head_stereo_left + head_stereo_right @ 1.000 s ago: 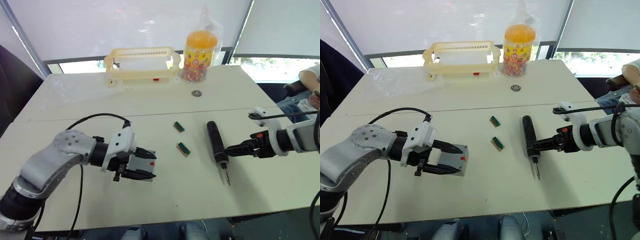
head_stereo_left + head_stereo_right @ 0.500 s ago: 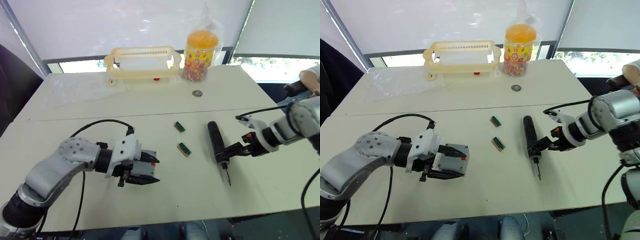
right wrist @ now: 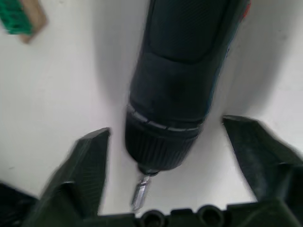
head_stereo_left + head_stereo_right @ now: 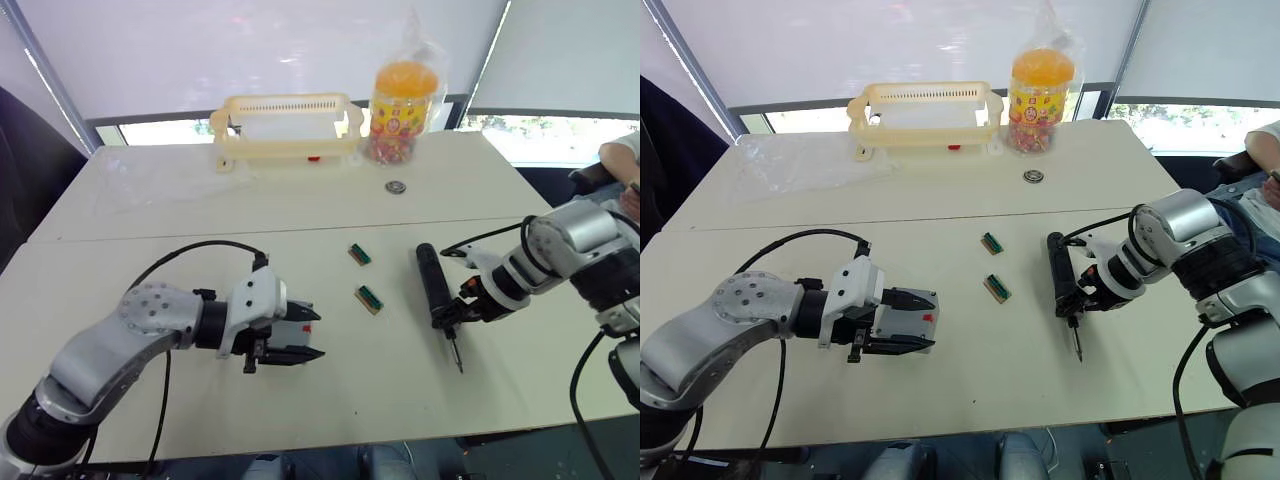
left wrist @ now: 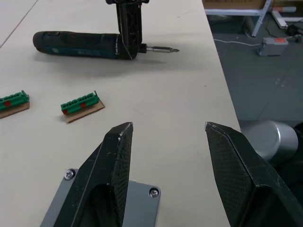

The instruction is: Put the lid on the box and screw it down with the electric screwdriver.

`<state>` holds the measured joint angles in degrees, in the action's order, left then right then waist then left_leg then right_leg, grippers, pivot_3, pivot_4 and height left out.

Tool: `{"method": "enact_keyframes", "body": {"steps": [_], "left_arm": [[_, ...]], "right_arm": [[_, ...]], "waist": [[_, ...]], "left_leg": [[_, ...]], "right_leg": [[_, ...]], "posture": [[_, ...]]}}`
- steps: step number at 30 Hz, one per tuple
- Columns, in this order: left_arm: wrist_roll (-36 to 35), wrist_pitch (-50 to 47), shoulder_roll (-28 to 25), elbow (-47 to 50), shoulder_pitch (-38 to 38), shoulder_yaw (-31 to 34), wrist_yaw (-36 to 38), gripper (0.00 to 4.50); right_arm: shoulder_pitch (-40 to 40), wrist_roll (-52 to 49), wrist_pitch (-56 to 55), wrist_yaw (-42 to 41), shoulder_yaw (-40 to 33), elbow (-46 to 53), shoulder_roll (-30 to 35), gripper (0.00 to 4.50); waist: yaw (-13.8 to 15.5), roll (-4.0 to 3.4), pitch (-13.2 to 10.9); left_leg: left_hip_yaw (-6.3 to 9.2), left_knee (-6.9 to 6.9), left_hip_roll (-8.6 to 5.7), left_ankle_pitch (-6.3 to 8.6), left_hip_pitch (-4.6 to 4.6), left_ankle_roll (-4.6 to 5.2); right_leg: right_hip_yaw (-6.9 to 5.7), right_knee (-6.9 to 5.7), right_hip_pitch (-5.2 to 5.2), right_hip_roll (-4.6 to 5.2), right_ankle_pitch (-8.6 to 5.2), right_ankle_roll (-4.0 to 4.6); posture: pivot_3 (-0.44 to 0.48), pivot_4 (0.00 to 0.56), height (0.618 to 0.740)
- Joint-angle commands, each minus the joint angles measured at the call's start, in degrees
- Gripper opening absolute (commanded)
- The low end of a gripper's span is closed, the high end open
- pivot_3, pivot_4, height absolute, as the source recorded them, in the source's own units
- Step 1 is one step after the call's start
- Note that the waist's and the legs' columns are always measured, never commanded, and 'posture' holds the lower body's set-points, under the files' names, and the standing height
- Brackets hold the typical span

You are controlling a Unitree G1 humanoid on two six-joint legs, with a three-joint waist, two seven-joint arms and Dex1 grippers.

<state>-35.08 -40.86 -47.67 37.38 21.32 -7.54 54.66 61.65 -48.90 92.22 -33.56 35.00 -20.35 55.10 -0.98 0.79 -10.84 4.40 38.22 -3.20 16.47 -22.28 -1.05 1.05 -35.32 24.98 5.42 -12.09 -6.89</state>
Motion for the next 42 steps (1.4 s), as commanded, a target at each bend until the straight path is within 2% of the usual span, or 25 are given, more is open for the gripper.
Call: {"method": "enact_keyframes", "body": {"steps": [1, 4, 7, 12, 14, 18, 21, 23, 25, 27, 31, 33, 36, 42], "left_arm": [[-0.5, 0.1, 0.1, 2.1, -0.6, 1.2, -0.8, 2.47], [-0.5, 0.1, 0.2, 1.9, -0.7, 1.3, -1.0, 2.47], [-0.4, 0.4, 0.1, 1.1, -0.5, 1.2, -0.9, 2.47], [0.5, 1.6, -0.6, -1.1, -0.6, 1.4, 0.3, 2.47], [0.6, 1.7, -1.4, -2.6, -0.8, 2.8, 0.9, 2.47], [-2.1, 0.8, -3.1, -6.5, -0.3, 7.5, 2.5, 2.47], [-3.5, 0.3, -5.0, -9.2, -1.0, 10.2, 5.2, 2.47], [-3.3, 0.4, -6.3, -11.1, -1.7, 10.7, 6.8, 2.47], [-2.2, 1.4, -7.1, -13.0, -1.9, 10.3, 7.9, 2.47], [-1.4, 2.0, -7.3, -14.9, -1.8, 9.6, 8.7, 2.47], [0.3, 1.7, -6.8, -15.3, -0.5, 7.5, 8.7, 2.47], [0.4, 1.2, -6.8, -15.0, -0.4, 7.4, 8.5, 2.47], [-0.2, 0.2, -7.4, -14.8, -0.2, 8.2, 8.4, 2.47], [0.1, -0.7, -7.2, -14.0, -0.1, 8.6, 7.0, 2.47]], "right_arm": [[-1.1, 4.0, 0.3, 1.5, -1.4, -0.9, -2.3, 1.83], [-1.8, 4.8, 0.3, 0.6, -1.5, -0.4, -2.1, 1.82], [-3.7, 6.2, 0.0, -2.6, -1.7, 3.6, 1.0, 1.82], [-6.4, 10.0, -7.4, -9.5, -3.2, 9.5, 5.5, 1.82], [-5.8, 10.1, -7.9, -7.4, -11.7, 6.7, 3.6, 1.82], [-6.7, 9.9, -17.4, 0.9, -31.8, 8.3, -2.5, 1.82], [-10.8, 6.5, -26.2, 4.6, -45.5, 18.7, -9.6, 1.82], [-14.5, 4.3, -31.5, 5.7, -50.9, 28.0, -14.9, 1.82], [-18.4, 4.4, -38.3, 5.9, -51.8, 36.8, -19.8, 1.82], [-23.3, 7.3, -48.6, 7.4, -49.6, 44.1, -27.6, 1.82], [-29.1, 7.0, -55.4, 14.2, -46.4, 47.8, -42.4, 1.82], [-29.8, 5.1, -55.7, 17.0, -46.1, 48.0, -46.9, 1.82], [-29.2, 3.2, -56.0, 19.2, -46.2, 47.6, -50.3, 1.82], [-27.0, 2.2, -58.0, 18.7, -46.6, 45.4, -50.3, 1.82]], "waist": [[-0.2, 0.15, 0.1], [-0.1, 0.24, 0.1], [0.2, 0.24, 0.1], [0.4, 0.17, 0.1], [0.3, 0.15, 0.1], [-0.2, -0.11, -0.1], [-0.1, -0.10, -0.1], [0.1, -0.12, -0.1], [0.2, -0.13, -0.1], [0.3, -0.13, -0.1], [0.1, -0.14, -0.1], [0.2, -0.11, 0.0], [0.3, -0.12, -0.1], [-0.3, -0.14, -0.1]], "left_leg": [[0.01, 0.00, 0.01, 0.00, 0.07, 0.00], [0.03, 0.00, 0.04, 0.00, 0.35, 0.00], [0.02, -0.02, 0.04, 0.02, 0.70, 0.02], [0.08, -0.02, 0.02, 0.03, 0.59, 0.04], [0.04, -0.03, 0.00, 0.04, 0.57, 0.05], [-0.10, -0.04, 0.01, 0.03, 0.40, 0.05], [-0.07, -0.10, 0.06, 0.03, 0.22, 0.04], [0.03, -0.09, 0.12, 0.03, -0.02, 0.03], [0.06, -0.12, 0.11, 0.01, -0.20, 0.01], [0.09, -0.16, 0.11, 0.02, -0.22, 0.01], [0.05, -0.07, 0.09, -0.01, -0.16, -0.04], [0.09, -0.01, 0.05, -0.05, -0.12, -0.09], [0.15, 0.00, 0.01, -0.09, -0.11, -0.16], [0.15, -0.09, 0.02, -0.13, -0.09, -0.24]], "right_leg": [[0.00, 0.00, -0.07, -0.03, 0.00, 0.00], [0.00, 0.05, -0.35, -0.08, 0.01, 0.02], [0.01, 0.10, -0.71, -0.08, -0.01, 0.04], [-0.01, 0.12, -0.65, -0.05, -0.02, 0.00], [0.00, 0.12, -0.62, -0.04, -0.02, -0.01], [0.10, 0.03, -0.31, -0.04, 0.00, 0.00], [0.08, -0.16, -0.06, -0.12, 0.00, 0.01], [0.06, -0.27, 0.22, -0.20, 0.00, 0.02], [0.07, -0.36, 0.46, -0.18, 0.00, 0.01], [0.06, -0.25, 0.43, -0.16, 0.00, 0.01], [0.14, -0.29, 0.35, -0.02, 0.01, 0.00], [0.14, -0.38, 0.30, 0.01, 0.03, -0.01], [0.13, -0.55, 0.35, 0.04, 0.04, 0.01], [0.12, -0.68, 0.48, -0.06, 0.02, 0.03]], "posture": [[0.000, 0.150, 0.740], [0.000, 0.150, 0.740], [0.000, 0.150, 0.740], [0.000, 0.150, 0.740], [0.000, 0.150, 0.740], [0.000, 0.150, 0.740], [0.000, 0.150, 0.740], [0.000, 0.150, 0.740], [0.000, 0.150, 0.740], [0.000, 0.150, 0.740], [0.000, 0.150, 0.740], [0.000, 0.150, 0.740], [0.000, 0.150, 0.740], [0.000, 0.150, 0.740]]}}
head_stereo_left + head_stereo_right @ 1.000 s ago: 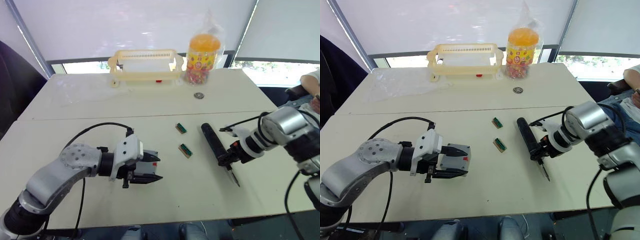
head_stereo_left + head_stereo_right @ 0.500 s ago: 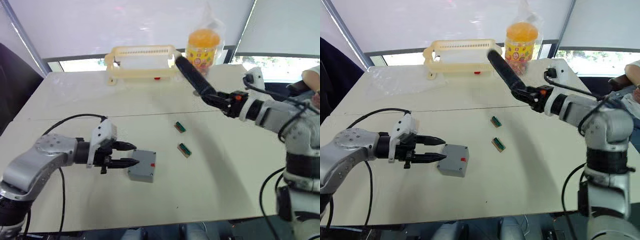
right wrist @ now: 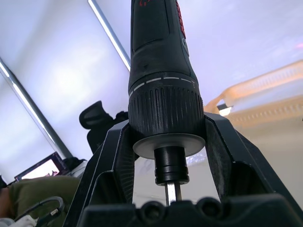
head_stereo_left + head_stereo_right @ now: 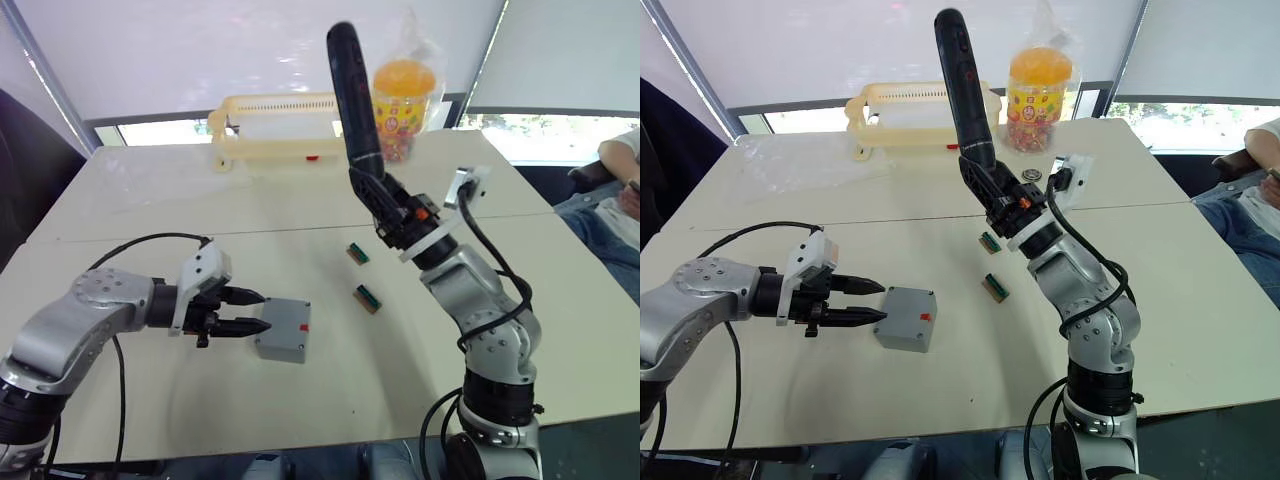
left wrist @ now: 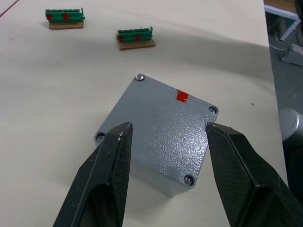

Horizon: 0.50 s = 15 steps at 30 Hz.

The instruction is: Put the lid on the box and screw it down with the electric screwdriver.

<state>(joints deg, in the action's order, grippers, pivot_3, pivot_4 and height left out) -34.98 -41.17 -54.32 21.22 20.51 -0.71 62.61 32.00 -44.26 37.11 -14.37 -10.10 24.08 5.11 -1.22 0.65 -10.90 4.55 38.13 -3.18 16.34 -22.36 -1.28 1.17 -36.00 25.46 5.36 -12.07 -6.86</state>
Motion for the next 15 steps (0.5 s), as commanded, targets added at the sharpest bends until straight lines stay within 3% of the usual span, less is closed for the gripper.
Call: {"method": "enact_keyframes", "body": {"steps": [1, 8, 12, 15], "left_arm": [[-0.1, -0.4, -0.7, 2.5, 0.5, 1.8, -1.1, 2.47], [0.5, 0.6, -1.0, 1.9, 0.7, 1.7, -0.5, 2.47], [-0.5, 0.6, -0.8, 4.1, 2.0, 1.2, 0.6, 2.47], [-1.5, 0.5, -0.8, 6.0, 3.2, 0.8, 1.5, 2.47]], "right_arm": [[2.6, -3.1, -2.3, -0.7, -1.9, 1.0, 0.5, 1.82], [0.5, -17.1, 13.3, -2.4, -10.6, 1.7, 20.7, 1.82], [-5.5, -23.6, 27.1, -6.0, -15.5, 0.8, 39.5, 1.82], [-9.9, -25.1, 35.0, -8.3, -15.4, 0.0, 50.1, 1.82]], "waist": [[0.0, 0.00, 0.0], [0.6, -0.01, 0.0], [0.6, 0.01, 0.0], [0.4, 0.01, 0.0]], "left_leg": [[0.00, 0.00, 0.00, 0.00, 0.01, 0.00], [0.00, 0.02, 0.01, 0.01, 0.01, 0.02], [-0.04, 0.01, 0.01, 0.05, -0.01, 0.10], [-0.09, 0.02, 0.03, 0.08, -0.01, 0.15]], "right_leg": [[0.00, -0.02, 0.00, -0.02, 0.00, 0.00], [-0.03, 0.08, -0.11, 0.08, -0.01, 0.00], [-0.06, 0.15, -0.14, 0.09, -0.02, 0.00], [-0.07, 0.23, -0.19, 0.08, -0.02, 0.00]], "posture": [[0.000, 0.150, 0.740], [0.000, 0.150, 0.740], [0.000, 0.150, 0.740], [0.000, 0.150, 0.740]]}}
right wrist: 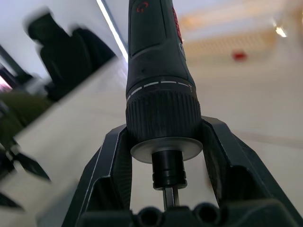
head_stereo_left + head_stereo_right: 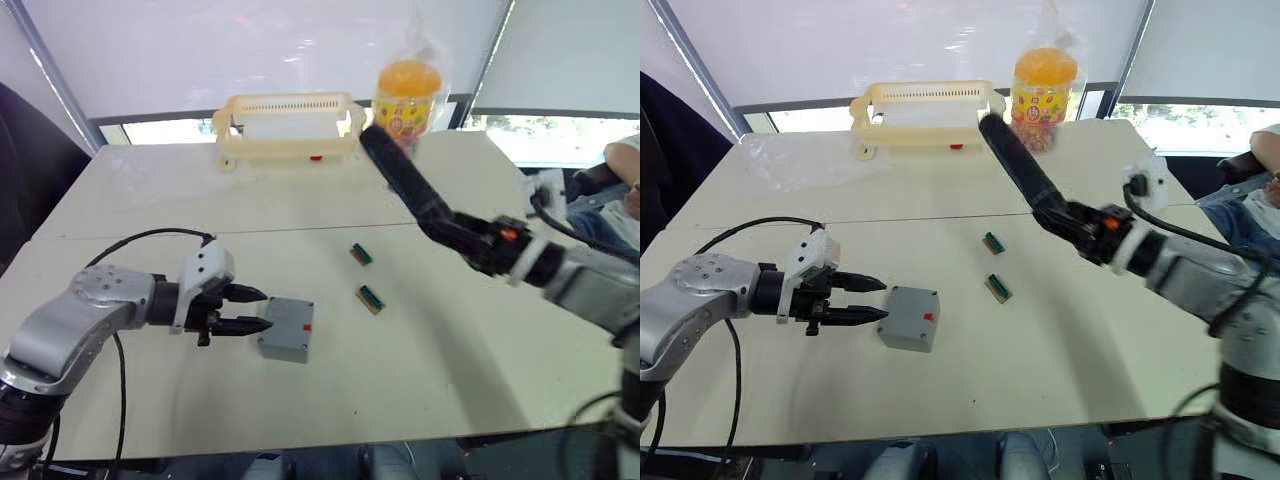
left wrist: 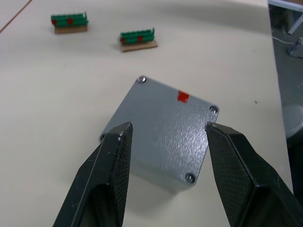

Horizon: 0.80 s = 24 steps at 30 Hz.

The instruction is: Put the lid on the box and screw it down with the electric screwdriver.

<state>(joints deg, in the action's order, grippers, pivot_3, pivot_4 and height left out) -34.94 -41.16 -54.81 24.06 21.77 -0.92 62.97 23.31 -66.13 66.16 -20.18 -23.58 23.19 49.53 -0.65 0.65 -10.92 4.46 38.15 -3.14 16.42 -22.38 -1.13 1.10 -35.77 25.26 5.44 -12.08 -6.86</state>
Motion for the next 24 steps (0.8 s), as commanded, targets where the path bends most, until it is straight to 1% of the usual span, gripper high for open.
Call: {"method": "enact_keyframes", "body": {"steps": [1, 3, 5, 10, 13, 19, 22, 23, 24], "left_arm": [[-1.7, 0.5, -0.2, 3.5, 2.3, 0.9, 1.2, 2.47], [-1.9, 0.7, 0.3, 4.2, 3.3, 0.5, 1.3, 2.47], [-1.8, 0.8, 1.4, 4.6, 4.4, -0.2, 0.8, 2.47], [-0.6, 1.1, 4.0, 5.5, 4.6, -1.5, -1.2, 2.47], [-0.3, 1.0, 4.9, 6.5, 4.0, -1.7, -2.7, 2.47], [-0.8, 0.3, 6.2, 8.3, 3.1, -1.8, -5.1, 2.47], [-1.2, 0.1, 6.5, 9.2, 2.5, -2.0, -5.7, 2.47], [-1.2, 0.2, 6.6, 9.0, 2.5, -2.1, -5.8, 2.47], [-1.1, 0.2, 6.7, 8.9, 2.5, -2.2, -5.9, 2.47]], "right_arm": [[-1.9, -3.6, 7.7, -2.7, -1.7, 0.4, 7.7, 1.82], [-2.7, -3.7, 11.5, -2.2, -1.0, -0.5, 10.7, 1.82], [-2.5, -3.3, 15.5, -0.3, 0.3, -2.3, 11.5, 1.82], [-1.7, 0.3, 23.6, 5.4, 3.0, -6.5, 9.2, 1.82], [-1.9, 2.4, 25.1, 6.8, 3.5, -5.9, 7.9, 1.82], [-5.0, 8.2, 24.1, 8.8, 5.5, -3.2, 4.9, 1.82], [-6.0, 11.1, 22.1, 7.7, 9.3, -1.5, 4.8, 1.82], [-6.2, 11.9, 21.5, 6.8, 10.6, -1.4, 5.2, 2.74], [-6.2, 12.6, 21.1, 5.9, 11.5, -1.5, 5.6, 3.01]], "waist": [[-0.4, 0.01, 0.0], [-0.5, -0.01, 0.0], [-0.4, -0.01, 0.0], [0.0, 0.00, 0.0], [0.1, 0.01, 0.0], [0.2, 0.01, 0.0], [0.1, 0.00, 0.0], [0.1, 0.01, 0.0], [0.1, 0.01, 0.0]], "left_leg": [[-0.03, 0.00, 0.01, 0.00, 0.01, 0.01], [-0.17, 0.01, 0.04, 0.02, 0.07, 0.03], [-0.23, 0.01, 0.03, 0.02, 0.09, 0.04], [-0.26, 0.08, 0.03, 0.02, 0.05, 0.04], [-0.25, 0.07, 0.03, 0.02, 0.02, 0.04], [-0.22, 0.12, 0.02, 0.02, 0.06, 0.04], [-0.20, 0.12, 0.01, 0.02, 0.06, 0.04], [-0.19, 0.12, 0.01, 0.02, 0.06, 0.04], [-0.19, 0.12, 0.01, 0.02, 0.06, 0.04]], "right_leg": [[0.01, 0.01, -0.02, -0.02, 0.00, 0.00], [0.08, 0.04, -0.02, -0.03, 0.00, 0.00], [0.11, 0.02, -0.02, -0.06, 0.00, 0.00], [0.10, 0.13, -0.10, -0.07, 0.01, -0.01], [0.10, 0.19, -0.11, -0.04, 0.02, -0.02], [0.04, 0.26, -0.25, -0.05, 0.02, -0.03], [0.04, 0.27, -0.25, -0.05, 0.02, -0.03], [0.04, 0.27, -0.25, -0.05, 0.02, -0.03], [0.03, 0.27, -0.26, -0.05, 0.02, -0.03]], "posture": [[0.000, 0.150, 0.740], [0.000, 0.150, 0.740], [0.000, 0.150, 0.740], [0.000, 0.150, 0.740], [0.000, 0.150, 0.740], [0.000, 0.150, 0.740], [0.000, 0.150, 0.740], [0.000, 0.150, 0.740], [0.000, 0.150, 0.740]]}}
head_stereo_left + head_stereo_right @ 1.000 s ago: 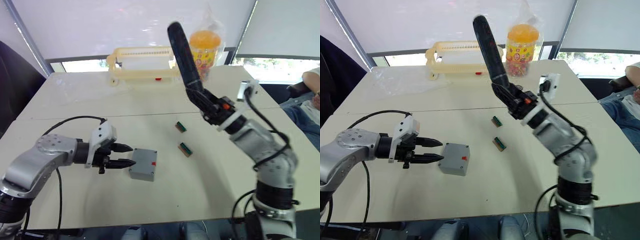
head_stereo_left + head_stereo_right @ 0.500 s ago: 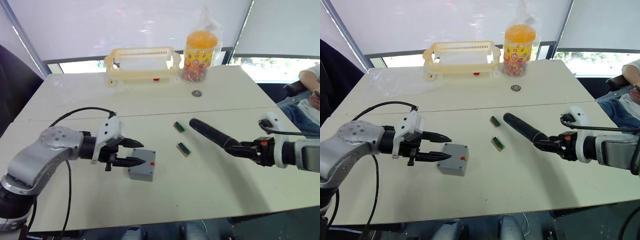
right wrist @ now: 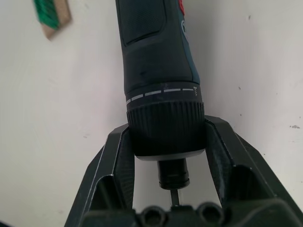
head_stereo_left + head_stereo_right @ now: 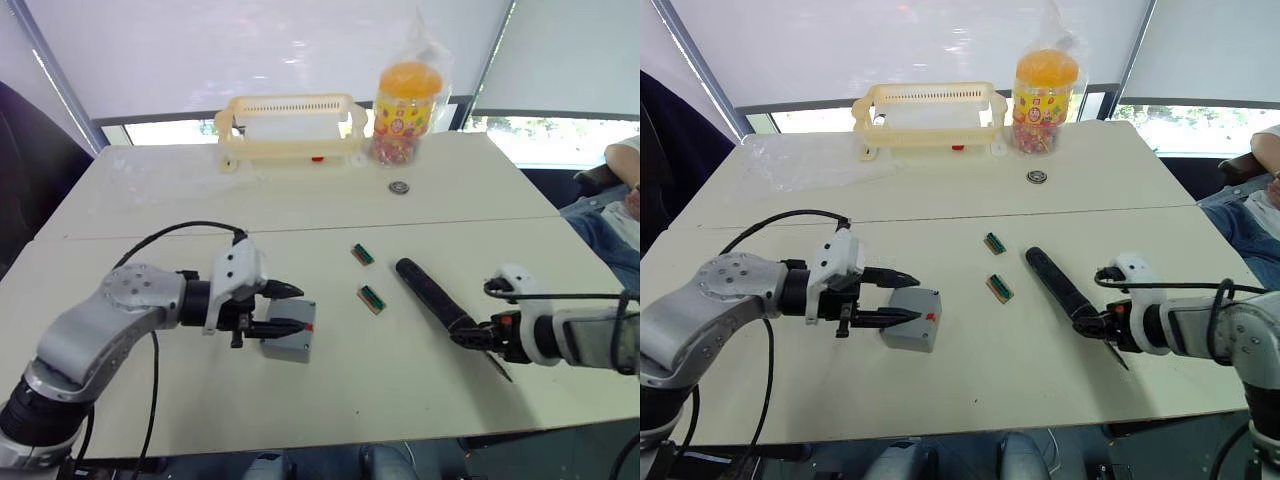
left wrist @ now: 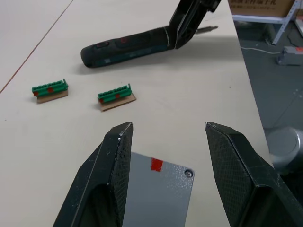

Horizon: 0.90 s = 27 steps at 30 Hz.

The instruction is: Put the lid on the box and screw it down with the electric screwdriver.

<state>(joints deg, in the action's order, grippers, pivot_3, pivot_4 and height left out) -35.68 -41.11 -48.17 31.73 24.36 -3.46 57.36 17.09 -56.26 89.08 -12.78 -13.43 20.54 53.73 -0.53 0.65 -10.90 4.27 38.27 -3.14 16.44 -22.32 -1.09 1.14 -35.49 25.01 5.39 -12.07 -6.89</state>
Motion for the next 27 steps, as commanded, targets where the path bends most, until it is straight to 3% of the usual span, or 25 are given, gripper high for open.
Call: {"method": "enact_keyframes", "body": {"steps": [1, 3, 13, 27], "left_arm": [[-0.2, 0.3, 0.1, 1.1, -0.1, 0.2, -0.3, 2.47], [-0.2, 0.4, 0.3, 1.0, -0.1, 0.1, -0.4, 2.47], [0.5, 1.0, 1.4, 2.0, -2.3, -0.3, -1.8, 2.47], [0.5, 0.6, 2.5, 5.0, -5.7, -0.2, -6.0, 2.47]], "right_arm": [[0.1, 4.1, -2.8, -2.3, 2.8, 0.8, 2.3, 3.47], [0.5, 6.4, -5.0, -5.4, 5.8, 0.2, 4.7, 4.46], [7.7, 13.6, -11.5, -21.5, 17.4, -5.9, 13.8, 4.46], [19.7, 26.3, -17.2, -35.8, 32.8, -15.6, 11.7, 4.46]], "waist": [[-0.1, 0.00, 0.0], [-0.1, 0.00, 0.0], [-0.1, 0.00, 0.0], [-0.1, 0.00, 0.0]], "left_leg": [[0.00, 0.00, -0.01, 0.00, 0.01, 0.00], [-0.01, 0.00, -0.02, 0.00, 0.03, 0.00], [-0.01, -0.01, -0.01, 0.01, 0.07, 0.01], [0.09, -0.01, -0.02, 0.01, 0.07, 0.01]], "right_leg": [[0.00, 0.00, -0.01, 0.00, 0.00, 0.00], [0.00, 0.00, -0.01, -0.01, 0.00, 0.00], [-0.07, 0.11, -0.10, -0.03, 0.00, 0.00], [-0.06, 0.15, -0.10, -0.02, 0.00, 0.00]], "posture": [[0.000, 0.150, 0.740], [0.000, 0.150, 0.740], [0.000, 0.150, 0.740], [0.000, 0.150, 0.740]]}}
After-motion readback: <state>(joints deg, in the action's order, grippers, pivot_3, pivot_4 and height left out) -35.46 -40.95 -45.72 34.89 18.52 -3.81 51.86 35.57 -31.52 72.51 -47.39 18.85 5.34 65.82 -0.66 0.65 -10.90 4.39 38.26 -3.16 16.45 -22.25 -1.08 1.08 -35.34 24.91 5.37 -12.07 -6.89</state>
